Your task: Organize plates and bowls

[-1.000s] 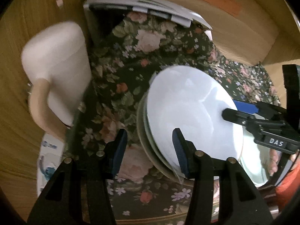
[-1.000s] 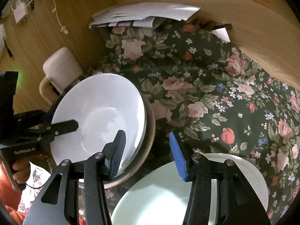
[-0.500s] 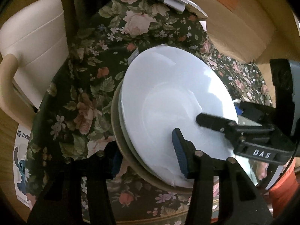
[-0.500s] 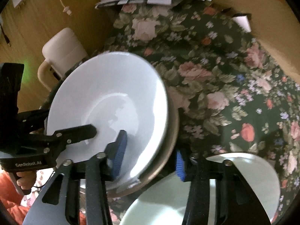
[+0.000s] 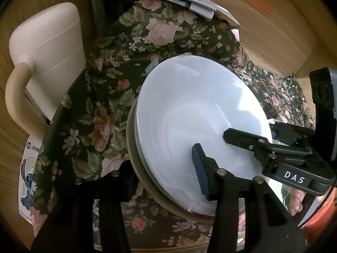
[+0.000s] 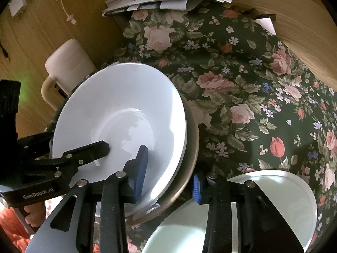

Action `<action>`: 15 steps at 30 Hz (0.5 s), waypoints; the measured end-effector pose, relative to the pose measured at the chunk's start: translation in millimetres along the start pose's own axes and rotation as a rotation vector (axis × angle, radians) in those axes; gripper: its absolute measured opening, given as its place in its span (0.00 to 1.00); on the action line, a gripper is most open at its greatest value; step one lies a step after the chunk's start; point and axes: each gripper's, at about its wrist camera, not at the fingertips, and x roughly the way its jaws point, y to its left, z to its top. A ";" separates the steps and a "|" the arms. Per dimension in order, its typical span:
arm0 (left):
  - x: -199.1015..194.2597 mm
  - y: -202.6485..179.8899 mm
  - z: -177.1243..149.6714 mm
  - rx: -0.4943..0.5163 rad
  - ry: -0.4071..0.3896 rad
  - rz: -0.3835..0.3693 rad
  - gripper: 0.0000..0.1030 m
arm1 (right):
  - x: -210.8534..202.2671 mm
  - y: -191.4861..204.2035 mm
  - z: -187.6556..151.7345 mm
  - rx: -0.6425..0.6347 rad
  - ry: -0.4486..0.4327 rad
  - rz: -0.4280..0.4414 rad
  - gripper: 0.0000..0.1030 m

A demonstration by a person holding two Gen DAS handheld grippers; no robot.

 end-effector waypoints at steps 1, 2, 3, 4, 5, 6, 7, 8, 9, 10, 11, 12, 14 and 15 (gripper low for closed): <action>-0.7 -1.1 0.5 0.001 -0.004 0.003 0.46 | -1.4 0.4 0.2 0.001 -0.007 -0.001 0.32; -1.8 -1.6 0.8 0.002 -0.008 0.004 0.46 | -3.0 0.9 0.3 0.001 -0.015 -0.003 0.32; -3.1 -2.2 1.2 0.001 -0.013 0.006 0.46 | -5.3 1.3 0.0 0.000 -0.021 -0.004 0.31; -4.1 -3.0 1.8 0.003 -0.017 0.006 0.46 | -7.6 1.2 0.4 0.003 -0.029 -0.002 0.31; -6.0 -3.7 2.6 0.004 -0.023 0.006 0.46 | -10.1 0.6 0.6 0.008 -0.036 0.001 0.31; -6.6 -6.0 3.5 0.004 -0.027 0.007 0.46 | -12.9 0.1 0.3 0.010 -0.043 0.003 0.30; -8.4 -7.0 4.4 0.006 -0.033 0.007 0.46 | -16.6 -0.4 0.1 0.013 -0.051 0.005 0.30; -10.0 -7.9 5.0 0.008 -0.038 0.006 0.46 | -20.4 0.1 -0.1 0.014 -0.061 0.005 0.30; -12.0 -9.3 5.7 0.011 -0.044 0.006 0.46 | -23.0 0.5 -0.1 0.013 -0.070 0.003 0.30; -14.1 -10.1 6.1 0.012 -0.050 0.004 0.46 | -26.8 1.0 -0.2 0.011 -0.079 -0.001 0.30; -16.3 -11.8 6.9 0.014 -0.057 0.002 0.46 | -30.4 0.2 -0.8 0.013 -0.088 -0.001 0.30; -17.8 -13.0 7.1 0.016 -0.062 0.000 0.46 | -33.7 -0.3 -1.1 0.014 -0.095 -0.002 0.30; -20.9 -16.6 8.6 0.019 -0.070 -0.005 0.46 | -37.9 0.0 -2.8 0.019 -0.108 -0.005 0.30; -22.6 -19.0 9.2 0.023 -0.075 -0.008 0.46 | -42.6 -0.6 -3.8 0.019 -0.117 -0.009 0.30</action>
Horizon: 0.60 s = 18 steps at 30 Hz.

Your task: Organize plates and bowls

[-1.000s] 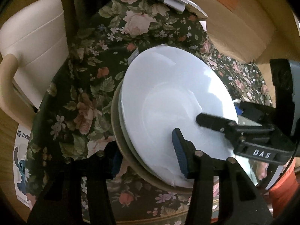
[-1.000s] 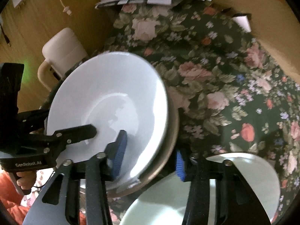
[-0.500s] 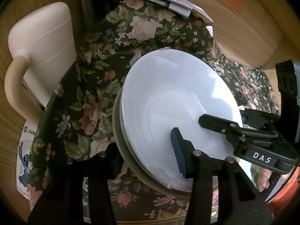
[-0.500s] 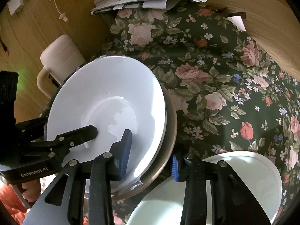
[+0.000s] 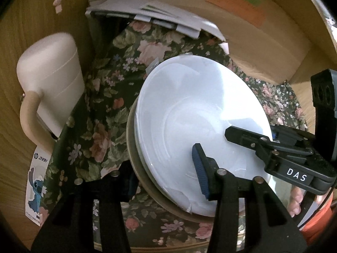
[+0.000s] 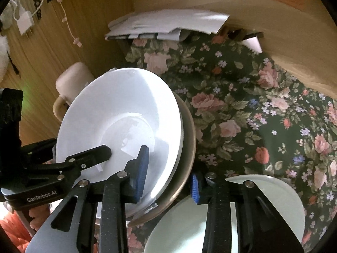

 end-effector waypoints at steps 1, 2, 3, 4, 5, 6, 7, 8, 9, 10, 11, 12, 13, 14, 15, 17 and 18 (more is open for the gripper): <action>-1.6 -2.4 0.7 0.004 -0.005 -0.002 0.46 | -0.8 1.5 0.2 0.001 -0.006 -0.004 0.30; -2.5 -4.7 1.6 0.006 -0.009 -0.004 0.46 | -3.8 1.7 -1.5 0.001 -0.011 -0.008 0.30; -4.0 -7.6 1.8 0.010 -0.013 -0.007 0.46 | -8.5 0.8 -2.6 0.004 -0.020 -0.012 0.30; -5.5 -10.4 1.4 0.014 -0.017 -0.010 0.46 | -10.4 -0.6 -3.3 0.005 -0.025 -0.014 0.30; -6.6 -13.2 1.7 0.015 -0.020 -0.014 0.46 | -12.4 -1.2 -3.6 0.007 -0.028 -0.017 0.30; -7.6 -15.5 1.7 0.017 -0.021 -0.016 0.46 | -16.5 -3.3 -5.1 0.012 -0.033 -0.020 0.30; -8.2 -18.6 1.8 0.021 -0.023 -0.019 0.46 | -19.0 -5.0 -6.6 0.015 -0.036 -0.022 0.30; -8.6 -21.9 1.8 0.026 -0.024 -0.021 0.46 | -21.3 -6.4 -7.7 0.018 -0.039 -0.025 0.30; -9.0 -24.7 1.8 0.030 -0.025 -0.022 0.46 | -21.8 -9.1 -7.1 0.021 -0.041 -0.026 0.30; -9.8 -27.8 2.2 0.035 -0.025 -0.025 0.46 | -24.5 -11.1 -8.2 0.024 -0.045 -0.030 0.30; -10.7 -31.0 2.3 0.040 -0.025 -0.028 0.46 | -27.5 -13.6 -9.1 0.028 -0.049 -0.032 0.30; -10.6 -32.8 3.0 0.044 -0.025 -0.031 0.46 | -30.0 -15.8 -10.3 0.030 -0.051 -0.033 0.30; -11.1 -35.9 3.2 0.048 -0.025 -0.034 0.46 | -33.5 -18.3 -12.1 0.035 -0.056 -0.036 0.30; -11.8 -39.2 3.1 0.054 -0.025 -0.038 0.46 | -36.5 -19.9 -13.4 0.039 -0.060 -0.039 0.30; -12.6 -41.9 3.0 0.058 -0.026 -0.041 0.46 | -38.6 -21.6 -14.2 0.042 -0.062 -0.042 0.30; -13.3 -48.0 3.5 0.067 -0.026 -0.047 0.46 | -43.4 -25.2 -16.3 0.046 -0.067 -0.049 0.30; -13.3 -51.5 3.8 0.072 -0.026 -0.052 0.46 | -46.3 -27.2 -17.9 0.049 -0.071 -0.053 0.30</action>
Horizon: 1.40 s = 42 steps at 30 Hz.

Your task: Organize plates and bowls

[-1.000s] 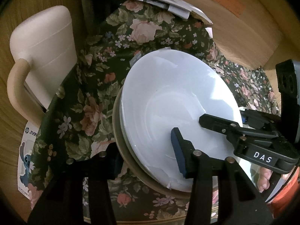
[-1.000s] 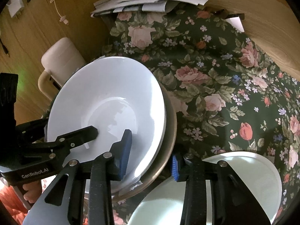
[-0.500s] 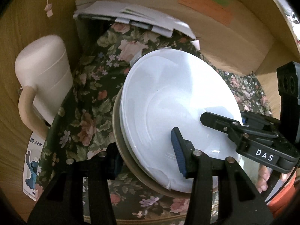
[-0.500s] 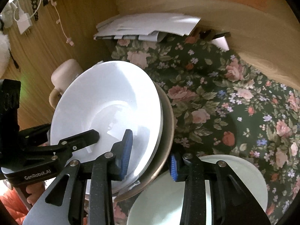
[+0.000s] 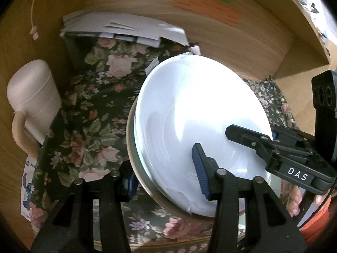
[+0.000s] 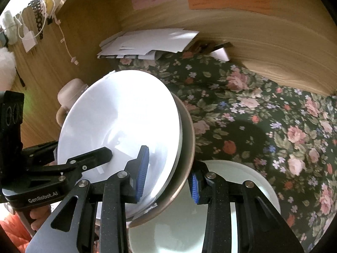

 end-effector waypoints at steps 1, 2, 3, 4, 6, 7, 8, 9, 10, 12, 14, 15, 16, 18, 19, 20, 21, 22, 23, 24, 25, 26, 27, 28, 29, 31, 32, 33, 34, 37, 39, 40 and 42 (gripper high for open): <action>0.3 -2.9 0.3 0.004 0.001 -0.005 0.46 | -3.8 -2.8 -1.7 0.005 -0.004 -0.004 0.30; 0.4 -6.7 0.4 0.009 0.001 -0.011 0.46 | -5.6 -3.9 -2.6 0.008 -0.006 -0.006 0.30; 0.7 -9.3 0.7 0.012 0.001 -0.014 0.46 | -8.7 -6.3 -4.2 0.012 -0.009 -0.011 0.30; 1.3 -12.6 0.9 0.016 0.001 -0.017 0.46 | -11.6 -8.7 -5.9 0.016 -0.013 -0.016 0.30; 1.6 -19.3 0.9 0.026 0.001 -0.024 0.46 | -16.9 -12.6 -8.9 0.022 -0.016 -0.025 0.30; 1.5 -22.4 0.8 0.030 0.003 -0.028 0.46 | -18.4 -14.0 -9.4 0.023 -0.018 -0.027 0.30; 1.4 -25.3 0.6 0.032 0.005 -0.032 0.46 | -20.8 -16.0 -10.6 0.027 -0.021 -0.030 0.30; 1.8 -28.4 0.5 0.036 0.008 -0.037 0.46 | -23.6 -18.4 -12.3 0.032 -0.023 -0.034 0.30; 1.5 -31.4 -0.3 0.040 0.010 -0.040 0.46 | -25.3 -20.2 -13.5 0.035 -0.025 -0.036 0.30; 1.4 -38.4 -1.6 0.048 0.012 -0.046 0.46 | -30.5 -24.8 -16.9 0.043 -0.029 -0.044 0.30; 1.2 -45.5 -2.9 0.057 0.015 -0.051 0.46 | -34.2 -27.5 -19.9 0.048 -0.032 -0.048 0.30; 1.1 -47.8 -3.6 0.060 0.016 -0.054 0.46 | -36.5 -29.8 -21.6 0.052 -0.034 -0.052 0.30; 1.2 -50.8 -4.3 0.065 0.017 -0.056 0.46 | -38.2 -31.1 -23.4 0.055 -0.035 -0.055 0.30; 1.7 -56.5 -5.6 0.073 0.020 -0.062 0.46 | -42.6 -35.3 -27.5 0.062 -0.037 -0.063 0.30; 1.9 -59.0 -6.1 0.076 0.022 -0.065 0.46 | -44.4 -37.3 -29.3 0.065 -0.038 -0.067 0.30; 2.4 -62.4 -7.0 0.080 0.024 -0.069 0.46 | -45.9 -39.1 -30.8 0.068 -0.038 -0.069 0.30; 3.0 -64.9 -7.5 0.082 0.026 -0.071 0.46 | -47.7 -41.1 -32.6 0.072 -0.038 -0.072 0.30; 3.8 -67.6 -8.2 0.086 0.028 -0.074 0.46 | -49.3 -42.8 -34.3 0.076 -0.038 -0.074 0.30; 3.5 -69.2 -8.5 0.089 0.030 -0.077 0.46 | -51.2 -45.5 -36.7 0.081 -0.038 -0.078 0.30; 3.6 -71.3 -8.9 0.091 0.033 -0.081 0.46 | -52.1 -47.0 -38.2 0.084 -0.037 -0.080 0.30; 3.8 -73.1 -9.1 0.094 0.036 -0.084 0.46 | -53.1 -48.6 -39.5 0.088 -0.037 -0.082 0.30; 4.0 -75.0 -9.5 0.096 0.039 -0.087 0.46 | -54.0 -50.1 -41.0 0.090 -0.036 -0.084 0.30; 4.2 -77.4 -9.9 0.100 0.042 -0.089 0.46 | -55.0 -52.7 -43.0 0.095 -0.035 -0.086 0.30; 4.6 -78.7 -10.0 0.102 0.044 -0.090 0.46 | -55.7 -54.6 -44.4 0.099 -0.035 -0.087 0.30; 5.1 -80.7 -10.4 0.105 0.048 -0.092 0.46 | -56.3 -55.4 -44.9 0.102 -0.034 -0.088 0.30; 6.4 -83.4 -10.4 0.109 0.054 -0.095 0.46 | -57.2 -58.2 -47.2 0.109 -0.031 -0.089 0.30; 7.1 -84.2 -10.4 0.110 0.058 -0.096 0.46 | -57.4 -60.0 -48.3 0.113 -0.029 -0.088 0.30; 8.5 -85.5 -10.7 0.112 0.062 -0.097 0.46 | -57.0 -61.8 -49.6 0.117 -0.025 -0.088 0.30; 10.1 -86.8 -11.0 0.115 0.066 -0.097 0.46 | -56.9 -62.5 -50.8 0.121 -0.022 -0.089 0.30; 15.6 -89.6 -12.2 0.119 0.079 -0.096 0.46 | -54.1 -66.0 -53.9 0.132 -0.008 -0.088 0.30; 18.9 -90.7 -13.0 0.120 0.089 -0.096 0.46 | -51.7 -66.9 -55.1 0.134 0.002 -0.090 0.30; 20.7 -91.2 -13.4 0.121 0.095 -0.095 0.46 | -50.7 -67.1 -55.9 0.136 0.007 -0.091 0.30; 24.6 -92.6 -14.2 0.122 0.108 -0.092 0.46 | -46.9 -69.4 -57.5 0.147 0.024 -0.087 0.30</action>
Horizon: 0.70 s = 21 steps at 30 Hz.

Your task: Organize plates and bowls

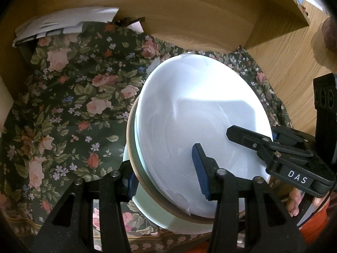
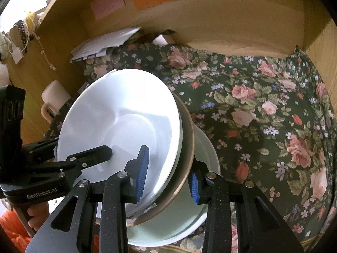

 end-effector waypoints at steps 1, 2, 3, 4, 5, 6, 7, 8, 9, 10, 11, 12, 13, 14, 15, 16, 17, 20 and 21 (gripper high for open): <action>1.8 -0.5 -0.2 0.000 0.006 0.002 0.46 | 2.2 -1.1 -0.5 0.004 0.009 0.001 0.30; 4.3 -0.6 -0.3 0.001 0.011 0.003 0.46 | 3.6 -2.1 -1.3 0.007 0.015 0.002 0.30; 7.2 -0.4 -0.4 0.001 0.018 0.004 0.46 | 5.0 -2.6 -1.6 0.008 0.020 0.001 0.30; 9.8 0.0 -0.2 -0.001 0.026 0.003 0.46 | 6.7 -4.2 -2.3 0.012 0.026 0.002 0.30; 13.1 0.4 -0.1 -0.003 0.036 0.001 0.46 | 6.8 -5.1 -2.4 0.016 0.027 0.003 0.30; 13.7 0.4 -0.1 -0.001 0.035 0.000 0.46 | 7.5 -7.9 -2.0 0.029 0.030 0.014 0.30; 14.1 -0.6 0.0 0.008 0.033 0.003 0.46 | 7.4 -9.8 -1.5 0.035 0.029 0.022 0.30; 14.2 -1.4 0.5 0.012 0.031 0.006 0.46 | 7.7 -9.8 -1.5 0.035 0.029 0.022 0.31; 14.3 -1.9 0.6 0.014 0.032 0.002 0.46 | 7.5 -11.1 -1.6 0.041 0.027 0.031 0.32; 14.1 -1.9 1.0 0.016 0.033 -0.002 0.46 | 7.3 -11.7 -2.2 0.046 0.023 0.041 0.33; 14.8 -0.9 1.6 0.015 0.035 -0.010 0.46 | 7.5 -11.2 -2.4 0.046 0.019 0.040 0.34; 15.9 0.0 3.2 0.011 0.039 -0.015 0.45 | 6.7 -10.6 -2.7 0.036 0.010 0.037 0.35; 16.6 1.0 4.1 0.007 0.042 -0.021 0.45 | 6.7 -9.3 -2.2 0.034 0.006 0.034 0.36; 17.7 1.4 4.9 0.005 0.043 -0.024 0.45 | 5.9 -8.2 -2.7 0.029 -0.001 0.030 0.36; 18.6 1.7 6.2 0.007 0.044 -0.027 0.45 | 5.1 -7.4 -2.7 0.023 -0.006 0.025 0.36; 18.4 1.9 6.3 0.009 0.043 -0.028 0.45 | 2.8 -5.6 -3.1 0.015 -0.018 0.020 0.38; 17.3 2.1 5.9 0.013 0.035 -0.024 0.45 | -0.2 -4.5 -3.1 0.011 -0.034 0.010 0.43; 11.1 1.8 5.0 0.034 -0.006 0.014 0.52 | -12.8 -2.4 -2.7 0.000 -0.100 -0.033 0.57; 9.4 3.3 4.8 0.034 -0.012 0.013 0.53 | -16.2 -1.2 -2.1 -0.001 -0.116 -0.040 0.60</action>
